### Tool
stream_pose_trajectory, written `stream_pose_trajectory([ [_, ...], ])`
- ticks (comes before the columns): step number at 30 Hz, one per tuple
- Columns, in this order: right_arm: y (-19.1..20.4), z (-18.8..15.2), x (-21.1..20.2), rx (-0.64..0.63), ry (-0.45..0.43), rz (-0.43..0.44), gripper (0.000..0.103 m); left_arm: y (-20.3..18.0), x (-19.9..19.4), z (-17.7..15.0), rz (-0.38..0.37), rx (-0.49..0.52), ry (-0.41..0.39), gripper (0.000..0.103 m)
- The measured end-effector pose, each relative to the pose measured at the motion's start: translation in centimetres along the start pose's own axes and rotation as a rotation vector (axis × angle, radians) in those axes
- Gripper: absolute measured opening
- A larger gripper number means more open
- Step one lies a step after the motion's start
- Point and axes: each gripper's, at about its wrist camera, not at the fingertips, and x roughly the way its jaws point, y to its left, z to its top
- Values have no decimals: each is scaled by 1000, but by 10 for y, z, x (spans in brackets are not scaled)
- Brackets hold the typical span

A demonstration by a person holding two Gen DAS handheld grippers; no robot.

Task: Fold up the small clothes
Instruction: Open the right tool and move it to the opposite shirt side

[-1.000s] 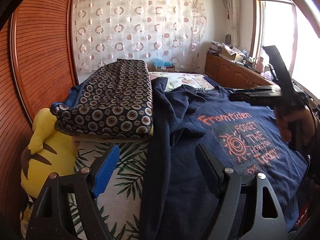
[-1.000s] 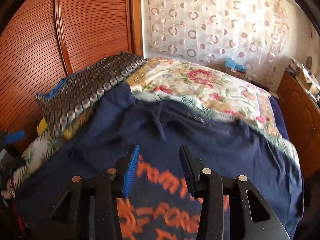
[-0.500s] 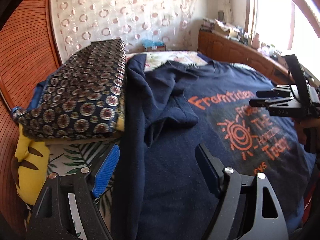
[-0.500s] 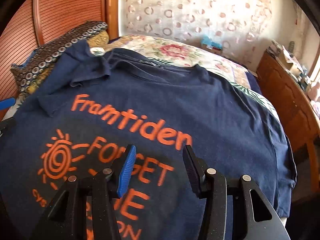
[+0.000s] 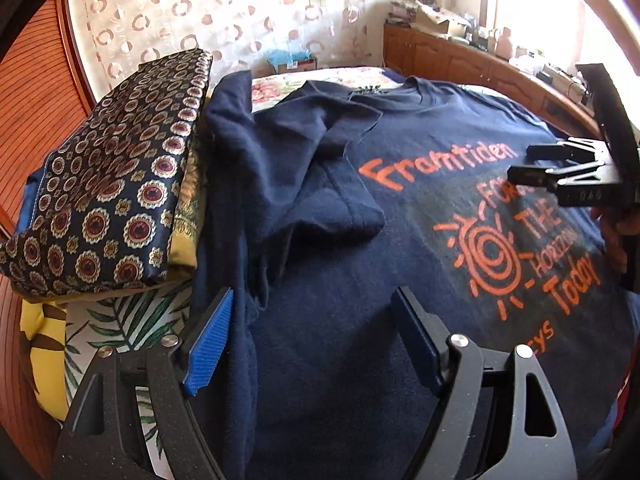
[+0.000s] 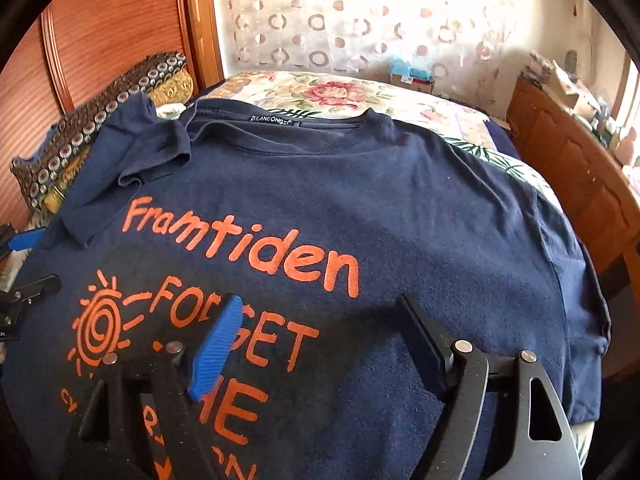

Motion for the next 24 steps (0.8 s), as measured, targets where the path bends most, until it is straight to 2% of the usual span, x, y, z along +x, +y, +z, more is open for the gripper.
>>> stream_pose_trajectory([
  [3, -2, 1, 0, 7, 2, 1, 83, 2, 3, 1, -18, -9, 10, 85],
  [7, -3, 3, 1, 8, 3, -2, 84, -1, 9, 3, -41, 3, 24, 97],
  [10, -5, 4, 2, 10, 3, 0, 84, -3, 12, 3, -46, 5, 31, 102],
  [19, -11, 0, -7, 6, -13, 29, 84, -3, 14, 4, -47, 2, 32, 103],
  [24, -43, -9, -35, 49, -63, 9, 84, -3, 13, 3, -47, 2, 31, 103],
])
